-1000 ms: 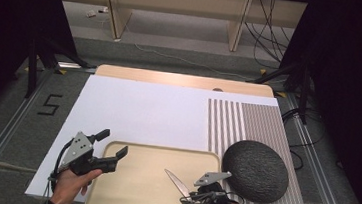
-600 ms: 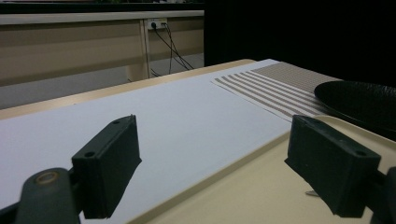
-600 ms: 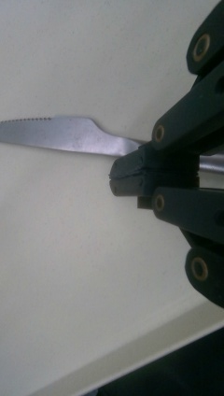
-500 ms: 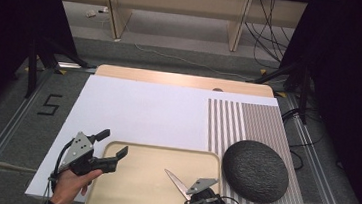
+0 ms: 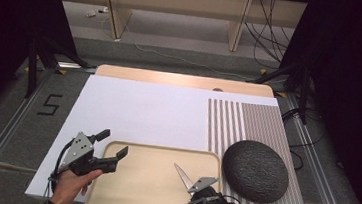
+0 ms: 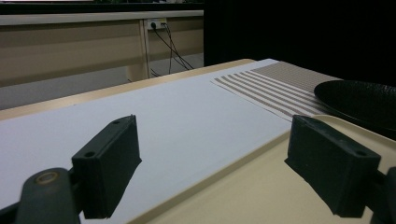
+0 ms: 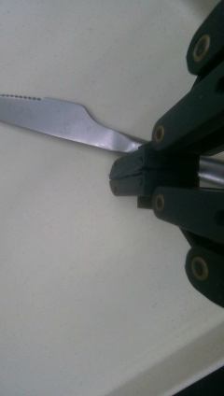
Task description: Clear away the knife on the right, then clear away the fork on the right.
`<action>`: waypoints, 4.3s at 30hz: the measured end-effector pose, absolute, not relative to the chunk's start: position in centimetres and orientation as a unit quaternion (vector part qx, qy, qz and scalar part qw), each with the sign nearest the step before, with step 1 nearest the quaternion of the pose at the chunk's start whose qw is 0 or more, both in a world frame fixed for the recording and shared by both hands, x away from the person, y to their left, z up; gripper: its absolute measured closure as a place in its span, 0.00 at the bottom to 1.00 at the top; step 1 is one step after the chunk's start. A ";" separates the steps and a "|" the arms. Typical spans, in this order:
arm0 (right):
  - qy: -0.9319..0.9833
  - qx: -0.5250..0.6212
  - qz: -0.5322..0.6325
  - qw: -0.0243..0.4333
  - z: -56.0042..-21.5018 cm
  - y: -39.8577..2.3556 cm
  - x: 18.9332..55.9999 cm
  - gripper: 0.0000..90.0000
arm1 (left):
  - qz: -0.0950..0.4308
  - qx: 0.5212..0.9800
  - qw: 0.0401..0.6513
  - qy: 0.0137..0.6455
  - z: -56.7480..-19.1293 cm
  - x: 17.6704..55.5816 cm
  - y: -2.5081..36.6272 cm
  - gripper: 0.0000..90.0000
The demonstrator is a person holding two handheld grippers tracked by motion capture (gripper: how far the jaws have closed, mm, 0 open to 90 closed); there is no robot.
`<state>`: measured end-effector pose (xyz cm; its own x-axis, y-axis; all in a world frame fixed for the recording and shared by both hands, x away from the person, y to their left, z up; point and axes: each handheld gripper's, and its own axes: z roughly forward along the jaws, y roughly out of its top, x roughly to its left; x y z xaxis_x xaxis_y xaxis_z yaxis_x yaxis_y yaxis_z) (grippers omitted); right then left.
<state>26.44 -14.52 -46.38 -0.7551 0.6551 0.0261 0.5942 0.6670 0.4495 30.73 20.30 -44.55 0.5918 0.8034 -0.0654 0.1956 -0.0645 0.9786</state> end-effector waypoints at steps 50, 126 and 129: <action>0.865 0.423 0.267 0.037 -43.7 -20.4 28.1 0.71 | 0.264 0.679 0.578 0.368 -44.5 30.7 20.4 0.18; 0.783 0.573 0.224 0.087 -43.2 -33.3 24.0 0.21 | 0.263 0.684 0.578 0.360 -44.5 30.7 20.1 0.18; 0.793 0.561 0.226 0.080 -43.7 -33.9 24.3 0.22 | 0.262 0.686 0.574 0.362 -44.6 30.8 20.1 0.18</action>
